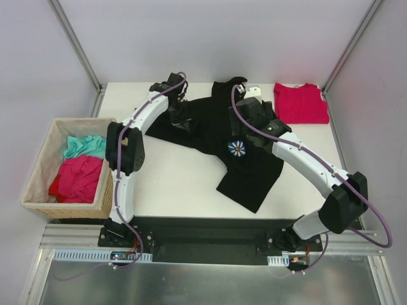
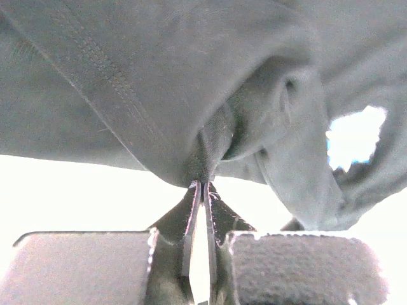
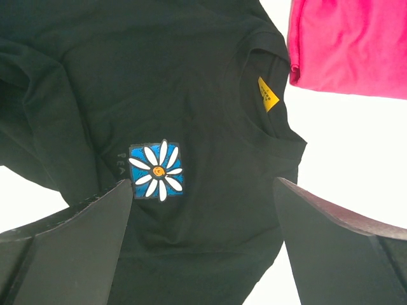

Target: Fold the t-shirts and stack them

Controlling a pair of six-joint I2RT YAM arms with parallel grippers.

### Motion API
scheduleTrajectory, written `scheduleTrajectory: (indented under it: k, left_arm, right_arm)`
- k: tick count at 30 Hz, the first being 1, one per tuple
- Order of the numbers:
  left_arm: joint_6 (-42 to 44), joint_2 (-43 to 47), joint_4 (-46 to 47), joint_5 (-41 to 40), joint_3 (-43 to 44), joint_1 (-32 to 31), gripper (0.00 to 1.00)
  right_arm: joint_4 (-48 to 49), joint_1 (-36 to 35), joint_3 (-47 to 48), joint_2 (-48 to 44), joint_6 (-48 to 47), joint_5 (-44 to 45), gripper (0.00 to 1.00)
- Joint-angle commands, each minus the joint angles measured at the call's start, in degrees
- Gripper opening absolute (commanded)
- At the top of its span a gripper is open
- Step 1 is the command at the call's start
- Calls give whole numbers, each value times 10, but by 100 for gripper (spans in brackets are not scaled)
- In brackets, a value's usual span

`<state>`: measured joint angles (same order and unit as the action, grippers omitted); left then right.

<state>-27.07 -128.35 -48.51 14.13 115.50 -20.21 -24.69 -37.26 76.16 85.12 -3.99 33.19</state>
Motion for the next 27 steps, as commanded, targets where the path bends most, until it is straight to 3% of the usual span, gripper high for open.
scheduleTrajectory:
  k: [1, 27]
  left_arm:
    - [11, 141, 4, -23, -62, -4, 0]
    - [2, 676, 5, -57, -548, -18, 0]
  right_arm:
    - [10, -9, -1, -15, 5, 1, 97]
    - [-33, -52, -6, -17, 6, 38, 97]
